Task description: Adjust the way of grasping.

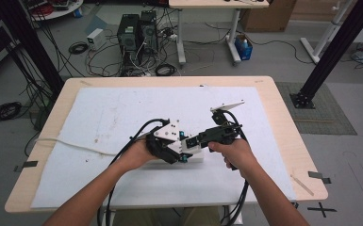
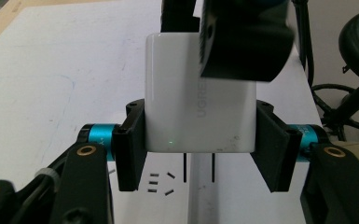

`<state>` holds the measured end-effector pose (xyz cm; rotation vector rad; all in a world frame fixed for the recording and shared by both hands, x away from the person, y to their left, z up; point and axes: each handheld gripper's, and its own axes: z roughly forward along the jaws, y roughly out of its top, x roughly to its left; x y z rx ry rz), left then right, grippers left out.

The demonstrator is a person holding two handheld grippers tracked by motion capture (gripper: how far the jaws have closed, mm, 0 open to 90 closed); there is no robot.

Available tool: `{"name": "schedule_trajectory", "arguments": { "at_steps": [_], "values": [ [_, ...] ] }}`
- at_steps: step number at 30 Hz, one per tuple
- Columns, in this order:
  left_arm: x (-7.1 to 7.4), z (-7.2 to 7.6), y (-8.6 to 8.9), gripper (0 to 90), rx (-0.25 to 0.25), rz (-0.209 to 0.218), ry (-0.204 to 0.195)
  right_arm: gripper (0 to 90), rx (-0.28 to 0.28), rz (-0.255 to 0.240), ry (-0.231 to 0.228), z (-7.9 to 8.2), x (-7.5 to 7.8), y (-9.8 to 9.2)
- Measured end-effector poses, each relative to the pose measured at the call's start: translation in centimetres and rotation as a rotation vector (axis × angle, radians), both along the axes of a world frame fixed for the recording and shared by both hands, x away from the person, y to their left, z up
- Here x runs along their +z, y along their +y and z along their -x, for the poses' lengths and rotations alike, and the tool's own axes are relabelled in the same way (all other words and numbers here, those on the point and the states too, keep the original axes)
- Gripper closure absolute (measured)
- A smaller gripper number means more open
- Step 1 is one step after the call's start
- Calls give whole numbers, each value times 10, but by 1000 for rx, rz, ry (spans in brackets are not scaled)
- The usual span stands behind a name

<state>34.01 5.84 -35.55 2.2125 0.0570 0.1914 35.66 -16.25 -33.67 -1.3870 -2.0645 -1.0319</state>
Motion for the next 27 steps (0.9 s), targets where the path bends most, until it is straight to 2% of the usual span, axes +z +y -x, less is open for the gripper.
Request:
{"name": "schedule_trajectory", "arguments": {
  "at_steps": [7, 11, 16, 21, 27],
  "values": [
    [1, 1, 0, 427, 7, 4, -21, 398, -29, -33, 29, -1, -3, -2],
    [1, 1, 0, 427, 8, 6, -28, 438, -37, -47, 60, -2, -5, -4],
    [1, 3, -2, 427, 7, 6, -43, 504, -42, -99, 98, -3, -10, -6],
    [1, 3, -3, 426, 7, 0, -56, 593, -37, -103, 93, -3, -13, -6],
    [-1, 6, -6, 424, 16, -29, -110, 619, -46, -89, 83, -2, -14, -6]
  ]
}}
